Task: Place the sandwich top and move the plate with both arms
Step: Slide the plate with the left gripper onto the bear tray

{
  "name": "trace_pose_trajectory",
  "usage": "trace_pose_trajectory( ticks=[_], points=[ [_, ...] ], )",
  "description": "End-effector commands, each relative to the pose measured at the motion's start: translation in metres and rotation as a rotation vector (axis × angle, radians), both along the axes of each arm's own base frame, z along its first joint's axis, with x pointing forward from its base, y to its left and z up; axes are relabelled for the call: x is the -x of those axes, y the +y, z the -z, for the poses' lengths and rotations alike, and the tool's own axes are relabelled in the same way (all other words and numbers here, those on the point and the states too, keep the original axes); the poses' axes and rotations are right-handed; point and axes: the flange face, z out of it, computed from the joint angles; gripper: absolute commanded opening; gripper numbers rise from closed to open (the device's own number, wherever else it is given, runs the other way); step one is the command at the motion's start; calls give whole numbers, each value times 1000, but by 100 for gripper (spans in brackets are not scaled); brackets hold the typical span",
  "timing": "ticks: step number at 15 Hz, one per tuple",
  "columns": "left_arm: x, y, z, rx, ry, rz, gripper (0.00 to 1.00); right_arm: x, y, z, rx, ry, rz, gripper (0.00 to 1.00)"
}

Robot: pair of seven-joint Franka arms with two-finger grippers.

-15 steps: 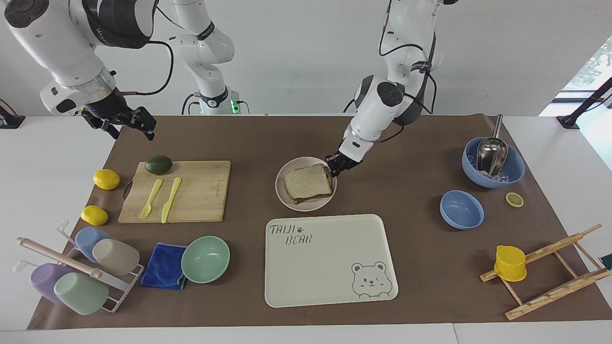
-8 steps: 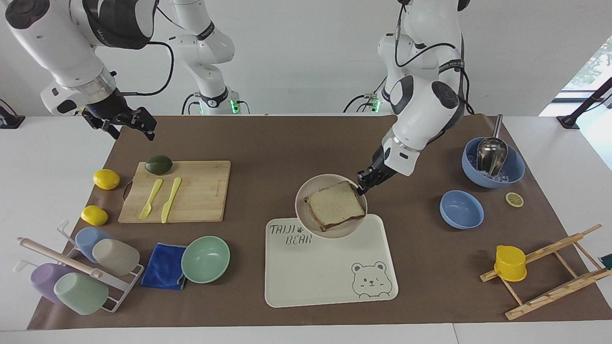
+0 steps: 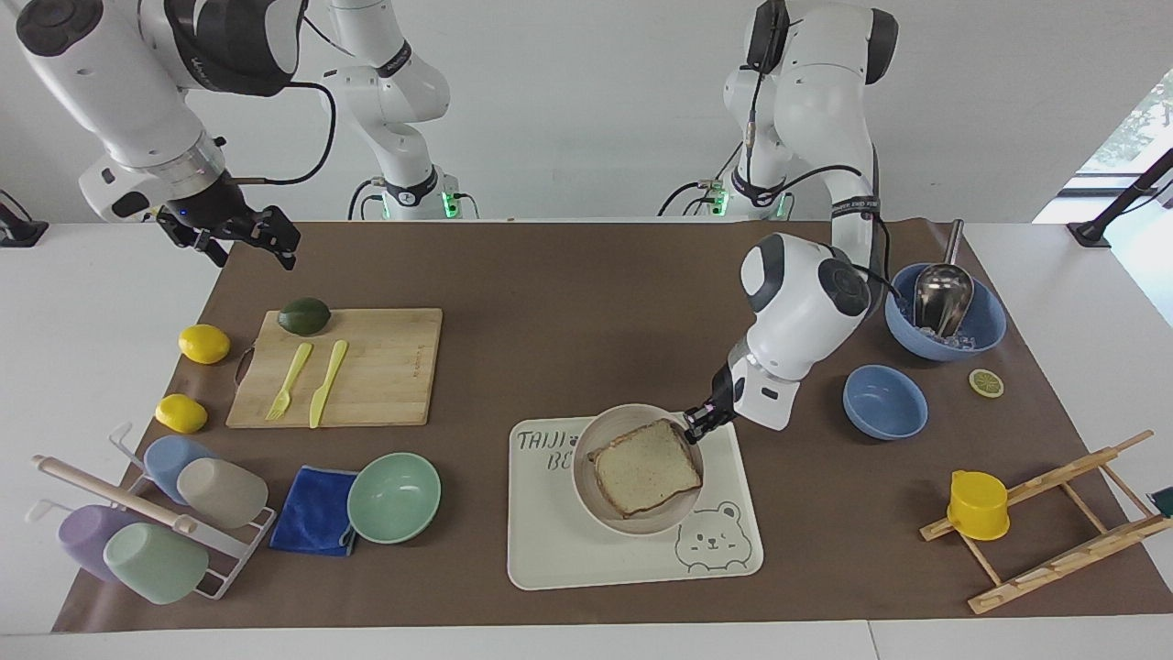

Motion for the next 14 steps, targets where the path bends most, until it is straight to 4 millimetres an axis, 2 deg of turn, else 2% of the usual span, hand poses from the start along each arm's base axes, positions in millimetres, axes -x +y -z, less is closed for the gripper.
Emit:
trace_pose_trajectory(
  ticks=[1,5,10,11,12,13,14],
  points=[
    [-10,0,-5,18,-32,-6,0,3,16,-2,21,-15,-54,100],
    [4,4,28,-4,-55,-25,0,2,21,-2,21,-15,-89,100],
    [7,4,27,-5,-45,-17,0,2,17,-3,7,-19,-101,100],
    [7,4,28,-6,-43,-16,24,2,17,-3,7,-19,-99,100],
    [7,5,28,-7,-39,-16,66,2,17,-2,5,-16,-100,100],
    [8,2,28,-7,-39,-12,100,2,17,-2,5,-16,-102,100],
    [8,3,28,-8,-34,-10,100,3,16,-2,4,-16,-99,100]
  ],
)
